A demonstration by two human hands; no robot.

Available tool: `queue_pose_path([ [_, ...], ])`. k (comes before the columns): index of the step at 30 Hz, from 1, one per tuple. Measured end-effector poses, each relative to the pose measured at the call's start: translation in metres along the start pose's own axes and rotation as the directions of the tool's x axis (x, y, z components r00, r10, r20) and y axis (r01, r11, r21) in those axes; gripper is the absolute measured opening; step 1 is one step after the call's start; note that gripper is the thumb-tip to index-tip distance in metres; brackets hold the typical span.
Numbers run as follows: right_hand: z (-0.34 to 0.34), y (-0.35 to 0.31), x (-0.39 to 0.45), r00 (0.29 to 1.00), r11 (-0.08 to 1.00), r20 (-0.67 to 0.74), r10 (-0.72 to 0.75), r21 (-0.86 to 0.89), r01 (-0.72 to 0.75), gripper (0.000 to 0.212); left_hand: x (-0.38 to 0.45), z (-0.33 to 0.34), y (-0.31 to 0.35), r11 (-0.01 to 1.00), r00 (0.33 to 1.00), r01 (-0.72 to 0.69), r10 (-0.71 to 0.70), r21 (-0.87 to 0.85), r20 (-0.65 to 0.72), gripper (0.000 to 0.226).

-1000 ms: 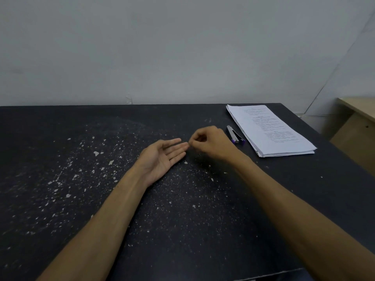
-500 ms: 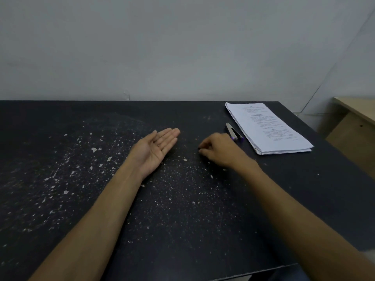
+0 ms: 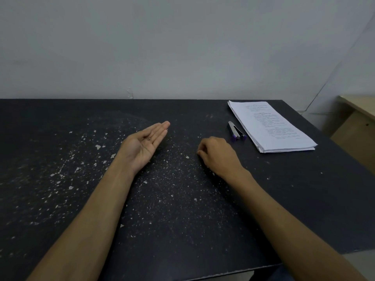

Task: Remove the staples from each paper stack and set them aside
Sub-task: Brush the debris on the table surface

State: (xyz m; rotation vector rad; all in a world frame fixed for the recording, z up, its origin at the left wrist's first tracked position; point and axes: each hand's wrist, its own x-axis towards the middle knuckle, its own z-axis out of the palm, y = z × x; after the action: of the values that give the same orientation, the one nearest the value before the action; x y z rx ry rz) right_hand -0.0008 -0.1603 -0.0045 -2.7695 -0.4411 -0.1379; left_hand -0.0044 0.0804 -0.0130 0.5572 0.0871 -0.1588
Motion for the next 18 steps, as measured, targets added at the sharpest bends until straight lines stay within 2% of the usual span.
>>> queue_pose_path([
  [4,0.001,-0.002,-0.002,0.998,0.994,0.041,-0.04,-0.101,0.044,0.02,-0.002,0.003,-0.002,0.999,1.0,0.018,-0.019,0.051,0.006,0.04],
  [6,0.0,0.001,0.003,0.997,0.997,0.079,-0.02,-0.073,0.026,0.019,-0.003,0.007,-0.007,0.994,0.999,0.043,-0.044,0.098,0.013,0.04],
  [10,-0.011,0.003,0.017,0.996,0.957,0.087,0.038,0.283,-0.061,0.013,-0.004,0.015,-0.018,0.975,0.995,0.087,-0.094,0.205,0.025,0.04],
  [13,-0.026,-0.003,0.027,0.996,0.907,0.09,-0.019,0.42,-0.02,0.008,-0.005,0.019,-0.026,0.955,0.989,0.139,-0.15,0.26,0.022,0.04],
  [15,-0.035,-0.006,0.031,0.992,0.93,0.079,-0.099,0.362,0.064,0.007,-0.005,0.021,-0.031,0.946,0.981,0.178,-0.191,0.272,0.021,0.043],
  [18,-0.038,-0.002,0.036,0.989,0.988,0.107,-0.105,0.122,0.091,0.005,-0.003,0.021,-0.033,0.951,0.982,0.182,-0.189,0.251,0.005,0.046],
])
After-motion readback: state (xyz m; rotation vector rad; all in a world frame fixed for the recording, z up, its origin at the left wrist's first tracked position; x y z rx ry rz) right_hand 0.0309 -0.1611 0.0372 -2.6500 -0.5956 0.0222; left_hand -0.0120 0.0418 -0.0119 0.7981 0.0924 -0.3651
